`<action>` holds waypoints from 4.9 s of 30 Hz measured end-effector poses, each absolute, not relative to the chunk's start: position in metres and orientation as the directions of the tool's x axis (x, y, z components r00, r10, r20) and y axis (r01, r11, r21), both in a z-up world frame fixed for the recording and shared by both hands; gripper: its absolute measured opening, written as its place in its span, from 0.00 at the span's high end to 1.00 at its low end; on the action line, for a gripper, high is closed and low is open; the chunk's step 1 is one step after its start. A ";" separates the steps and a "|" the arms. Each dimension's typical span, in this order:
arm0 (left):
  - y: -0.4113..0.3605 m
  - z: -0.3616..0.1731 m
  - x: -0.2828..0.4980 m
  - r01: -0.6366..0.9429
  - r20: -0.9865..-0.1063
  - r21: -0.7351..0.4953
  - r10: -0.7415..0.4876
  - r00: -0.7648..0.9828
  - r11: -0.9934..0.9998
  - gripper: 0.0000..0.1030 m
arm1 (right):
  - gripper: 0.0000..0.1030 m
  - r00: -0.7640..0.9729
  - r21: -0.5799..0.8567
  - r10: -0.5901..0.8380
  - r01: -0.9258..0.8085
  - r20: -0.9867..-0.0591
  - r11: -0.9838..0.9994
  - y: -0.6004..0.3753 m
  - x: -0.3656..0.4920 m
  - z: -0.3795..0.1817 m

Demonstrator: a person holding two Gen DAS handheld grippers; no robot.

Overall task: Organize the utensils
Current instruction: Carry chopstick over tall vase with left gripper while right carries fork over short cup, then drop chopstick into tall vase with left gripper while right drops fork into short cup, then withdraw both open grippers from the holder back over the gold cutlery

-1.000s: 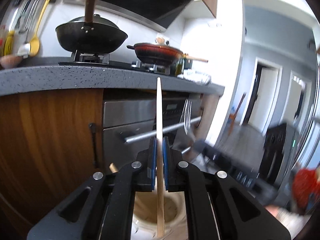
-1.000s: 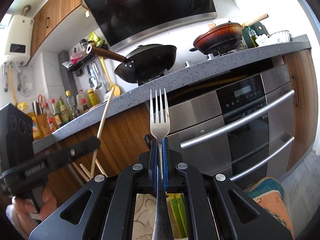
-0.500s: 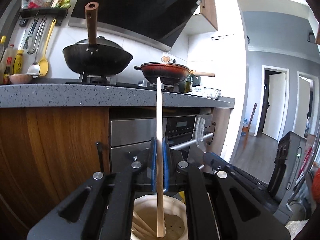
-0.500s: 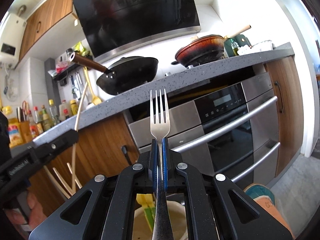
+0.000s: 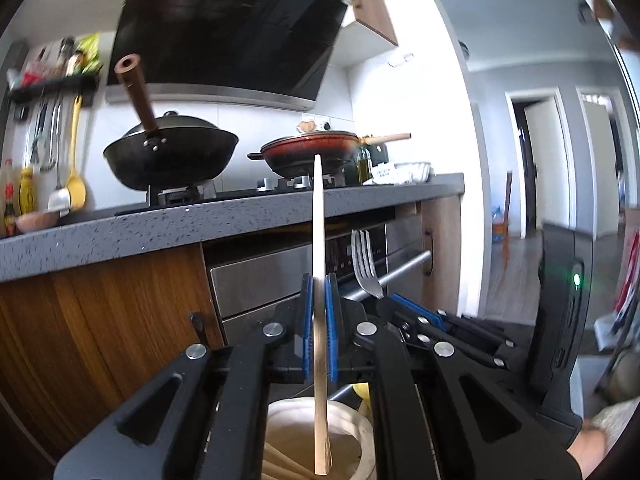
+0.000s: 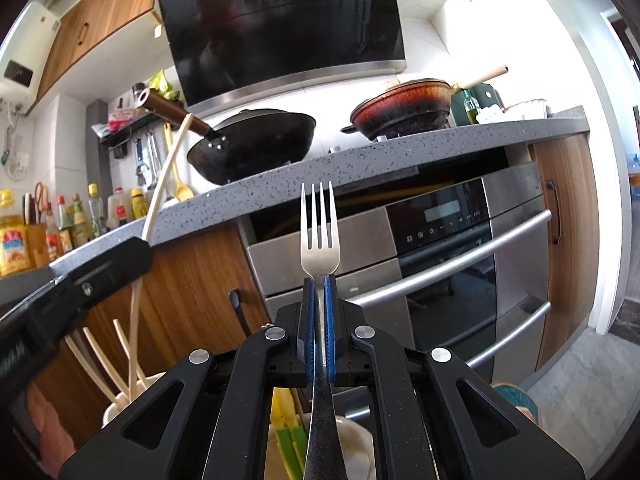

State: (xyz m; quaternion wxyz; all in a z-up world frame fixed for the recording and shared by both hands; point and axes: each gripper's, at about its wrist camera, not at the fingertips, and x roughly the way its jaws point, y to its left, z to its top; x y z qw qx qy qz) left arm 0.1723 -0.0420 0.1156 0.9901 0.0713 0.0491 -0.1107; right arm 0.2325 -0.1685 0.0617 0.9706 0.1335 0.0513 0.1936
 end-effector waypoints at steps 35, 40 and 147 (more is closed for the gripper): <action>-0.033 0.080 0.144 0.177 -0.381 0.021 -0.156 0.911 0.984 0.94 | 0.94 0.875 0.294 0.454 -0.395 -0.170 0.870 -0.189 0.174 0.031; -0.034 0.082 0.144 0.173 -0.392 0.014 -0.154 0.907 0.985 0.93 | 0.94 0.867 0.315 0.459 -0.388 -0.194 0.866 -0.191 0.178 0.027; -0.044 -0.037 0.042 0.100 -0.816 -0.086 -0.128 0.564 0.991 0.47 | 0.05 0.837 0.214 0.439 -0.386 -0.328 0.897 -0.221 0.066 -0.004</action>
